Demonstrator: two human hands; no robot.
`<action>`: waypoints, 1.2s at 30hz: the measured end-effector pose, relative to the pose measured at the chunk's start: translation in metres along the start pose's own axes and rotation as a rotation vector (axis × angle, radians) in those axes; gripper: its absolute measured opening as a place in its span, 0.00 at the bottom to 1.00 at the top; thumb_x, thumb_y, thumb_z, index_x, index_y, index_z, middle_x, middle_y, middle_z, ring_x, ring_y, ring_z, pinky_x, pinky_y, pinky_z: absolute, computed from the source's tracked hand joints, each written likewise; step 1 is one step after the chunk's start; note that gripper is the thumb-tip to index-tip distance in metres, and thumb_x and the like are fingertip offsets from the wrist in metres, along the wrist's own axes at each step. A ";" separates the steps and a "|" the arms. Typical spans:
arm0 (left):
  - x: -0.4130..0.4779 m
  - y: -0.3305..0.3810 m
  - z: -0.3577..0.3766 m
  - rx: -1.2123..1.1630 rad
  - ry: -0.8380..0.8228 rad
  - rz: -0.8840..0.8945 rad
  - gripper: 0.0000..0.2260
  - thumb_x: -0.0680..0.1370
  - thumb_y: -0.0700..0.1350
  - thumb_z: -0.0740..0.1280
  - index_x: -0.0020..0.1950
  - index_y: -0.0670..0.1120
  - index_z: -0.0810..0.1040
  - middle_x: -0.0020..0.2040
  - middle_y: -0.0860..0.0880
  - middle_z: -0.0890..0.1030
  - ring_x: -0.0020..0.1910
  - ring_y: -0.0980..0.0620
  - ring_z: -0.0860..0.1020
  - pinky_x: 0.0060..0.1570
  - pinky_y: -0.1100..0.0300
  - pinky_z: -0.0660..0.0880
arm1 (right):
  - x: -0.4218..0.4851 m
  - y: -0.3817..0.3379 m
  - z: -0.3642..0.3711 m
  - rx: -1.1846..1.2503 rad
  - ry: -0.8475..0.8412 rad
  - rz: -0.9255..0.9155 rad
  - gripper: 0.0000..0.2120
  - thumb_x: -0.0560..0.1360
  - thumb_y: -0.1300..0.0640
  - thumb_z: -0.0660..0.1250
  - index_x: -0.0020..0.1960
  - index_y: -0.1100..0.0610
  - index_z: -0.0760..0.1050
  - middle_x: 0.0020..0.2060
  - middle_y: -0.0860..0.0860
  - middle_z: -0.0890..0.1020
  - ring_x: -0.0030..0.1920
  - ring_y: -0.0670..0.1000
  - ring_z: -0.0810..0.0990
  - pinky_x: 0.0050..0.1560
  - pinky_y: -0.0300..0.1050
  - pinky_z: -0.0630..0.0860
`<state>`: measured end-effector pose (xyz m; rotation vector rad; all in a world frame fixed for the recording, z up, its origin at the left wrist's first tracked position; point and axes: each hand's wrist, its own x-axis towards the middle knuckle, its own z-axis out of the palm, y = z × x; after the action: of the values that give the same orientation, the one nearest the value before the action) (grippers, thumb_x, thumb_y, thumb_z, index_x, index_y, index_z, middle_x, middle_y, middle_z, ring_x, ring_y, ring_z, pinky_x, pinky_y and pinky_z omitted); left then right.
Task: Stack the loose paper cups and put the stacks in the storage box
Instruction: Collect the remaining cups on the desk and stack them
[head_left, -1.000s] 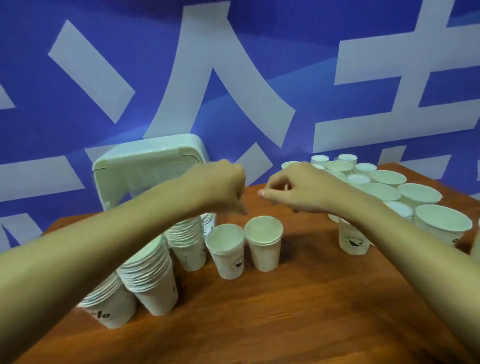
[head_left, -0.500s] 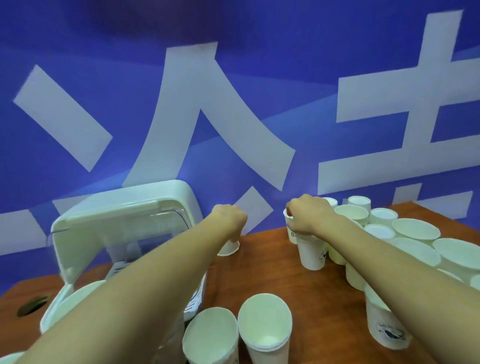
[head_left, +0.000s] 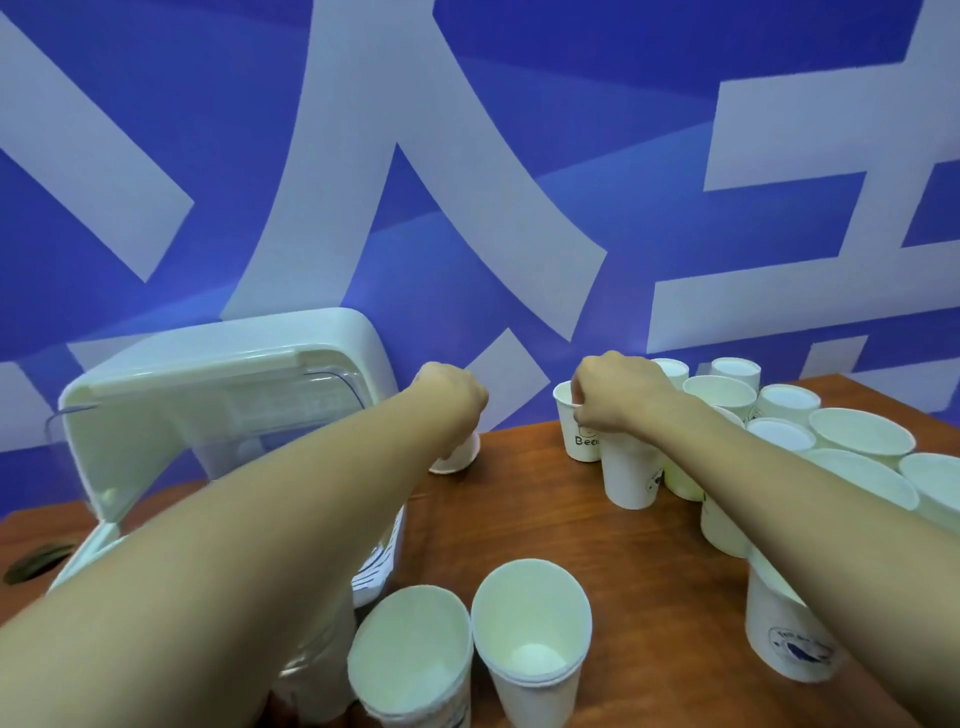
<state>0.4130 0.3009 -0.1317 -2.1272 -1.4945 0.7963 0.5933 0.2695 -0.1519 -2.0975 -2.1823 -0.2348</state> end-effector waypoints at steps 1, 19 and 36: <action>-0.004 0.000 -0.004 -0.023 0.011 0.002 0.21 0.68 0.50 0.78 0.57 0.47 0.77 0.43 0.50 0.75 0.45 0.47 0.78 0.42 0.55 0.76 | -0.001 -0.003 -0.001 -0.002 -0.001 -0.032 0.09 0.72 0.55 0.67 0.52 0.53 0.81 0.43 0.51 0.82 0.42 0.54 0.81 0.39 0.46 0.76; -0.041 0.029 -0.019 -0.474 -0.077 0.131 0.14 0.79 0.52 0.66 0.55 0.42 0.77 0.38 0.49 0.79 0.29 0.53 0.77 0.36 0.60 0.73 | -0.036 -0.022 -0.015 -0.081 -0.028 -0.356 0.06 0.76 0.46 0.67 0.42 0.43 0.73 0.43 0.47 0.83 0.45 0.52 0.78 0.48 0.47 0.70; -0.231 -0.057 -0.036 -0.365 0.615 0.181 0.10 0.74 0.54 0.67 0.45 0.51 0.84 0.40 0.52 0.82 0.38 0.48 0.77 0.35 0.54 0.77 | -0.149 -0.024 -0.101 0.207 0.280 -0.315 0.09 0.78 0.48 0.67 0.56 0.47 0.82 0.42 0.42 0.76 0.46 0.47 0.74 0.43 0.45 0.70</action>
<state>0.3375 0.1019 -0.0200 -2.4787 -1.1821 -0.1126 0.5723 0.1036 -0.0804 -1.5097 -2.2423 -0.2936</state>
